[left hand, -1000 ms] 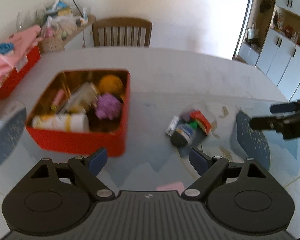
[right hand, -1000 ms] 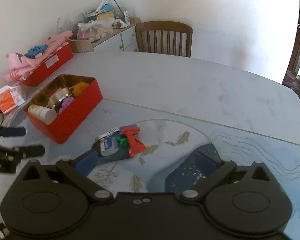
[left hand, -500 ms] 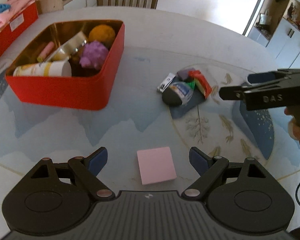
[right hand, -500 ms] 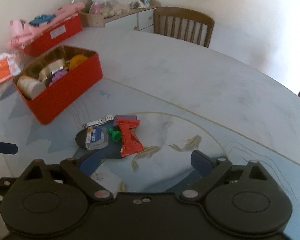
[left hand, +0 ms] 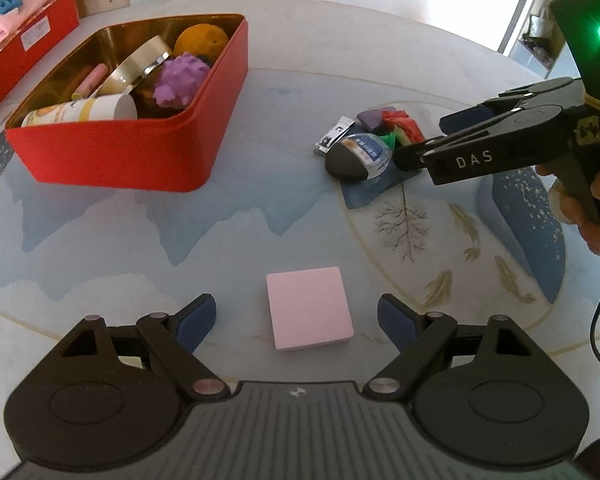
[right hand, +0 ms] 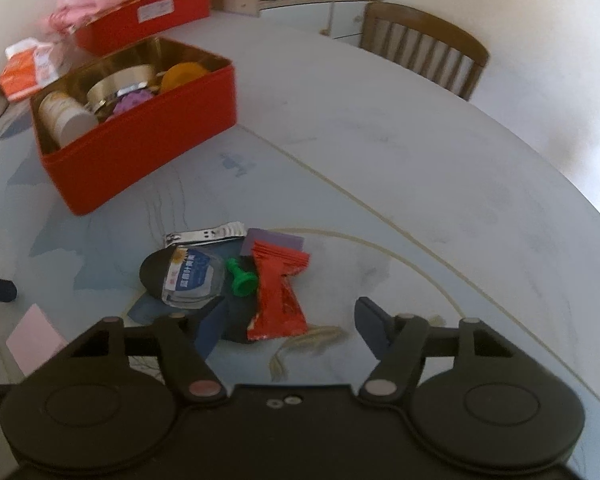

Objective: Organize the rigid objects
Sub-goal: 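Grasp the pink sticky-note pad with the left gripper while the right grasps the red snack packet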

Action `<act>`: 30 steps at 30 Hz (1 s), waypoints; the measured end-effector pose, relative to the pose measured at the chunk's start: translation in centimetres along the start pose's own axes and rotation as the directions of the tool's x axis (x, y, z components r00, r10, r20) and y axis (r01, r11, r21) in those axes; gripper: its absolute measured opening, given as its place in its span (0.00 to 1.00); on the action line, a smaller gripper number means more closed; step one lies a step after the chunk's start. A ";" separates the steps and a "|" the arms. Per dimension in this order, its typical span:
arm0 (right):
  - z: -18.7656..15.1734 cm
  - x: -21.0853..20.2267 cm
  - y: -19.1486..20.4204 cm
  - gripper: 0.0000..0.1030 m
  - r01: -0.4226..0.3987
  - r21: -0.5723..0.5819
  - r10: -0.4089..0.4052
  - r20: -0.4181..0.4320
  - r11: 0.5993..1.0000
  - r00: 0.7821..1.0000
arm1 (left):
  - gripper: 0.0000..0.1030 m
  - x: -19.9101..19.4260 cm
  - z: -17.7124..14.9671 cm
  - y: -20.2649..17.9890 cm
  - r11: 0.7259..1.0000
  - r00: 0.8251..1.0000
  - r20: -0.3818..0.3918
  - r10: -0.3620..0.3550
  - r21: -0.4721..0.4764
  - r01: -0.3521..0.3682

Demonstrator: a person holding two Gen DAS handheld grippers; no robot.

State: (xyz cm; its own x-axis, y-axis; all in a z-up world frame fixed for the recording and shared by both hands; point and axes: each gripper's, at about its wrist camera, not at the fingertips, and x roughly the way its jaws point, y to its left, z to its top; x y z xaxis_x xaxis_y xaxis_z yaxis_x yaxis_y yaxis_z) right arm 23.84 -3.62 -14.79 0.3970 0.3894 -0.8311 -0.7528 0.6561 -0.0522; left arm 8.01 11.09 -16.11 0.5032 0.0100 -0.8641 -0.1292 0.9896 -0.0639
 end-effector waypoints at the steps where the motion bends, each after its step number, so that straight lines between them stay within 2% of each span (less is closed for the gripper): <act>1: 0.2 0.1 0.0 0.60 -0.007 -0.003 0.007 0.002 1.000 1.000 | 0.85 0.0 0.0 -0.1 1.000 1.000 0.002 -0.001 0.003 0.001; 7: 0.8 0.6 -0.3 0.49 -0.053 0.018 0.053 0.001 0.998 0.999 | 0.69 -0.3 -0.1 -0.6 1.000 1.000 0.021 0.000 0.025 0.000; 12: 0.6 0.4 -0.4 0.45 -0.059 0.028 0.059 0.006 0.998 0.998 | 0.44 -0.6 -0.1 -0.9 0.999 1.000 0.029 -0.002 0.043 0.001; 13: 0.5 0.4 -0.4 0.45 -0.058 0.032 0.058 0.007 0.998 0.998 | 0.42 -0.5 -0.1 -0.9 0.999 1.000 0.029 0.003 0.048 -0.004; 17: 0.2 0.0 -0.6 0.26 -0.045 0.057 0.045 0.009 0.997 0.999 | 0.42 -0.5 0.0 -1.0 0.998 1.000 0.025 0.005 0.059 -0.006; 22: -0.7 -0.7 -0.3 0.23 -0.004 0.104 0.004 0.004 0.995 1.000 | 0.41 -0.4 0.2 -1.0 0.998 1.000 0.014 0.002 0.063 -0.002; 30: -1.8 -3.7 -0.1 0.21 -0.004 0.182 -0.004 0.040 0.983 0.999 | 0.41 -0.5 0.2 -0.8 0.998 1.000 0.001 -0.025 0.052 0.025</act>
State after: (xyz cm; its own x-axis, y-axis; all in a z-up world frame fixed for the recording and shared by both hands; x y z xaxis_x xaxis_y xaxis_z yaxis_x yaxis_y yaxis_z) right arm 21.43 -6.30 -12.71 0.4206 0.4128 -0.8079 -0.6460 0.7615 0.0527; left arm 8.04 10.34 -15.48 0.5072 -0.0145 -0.8617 -0.0720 0.9957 -0.0591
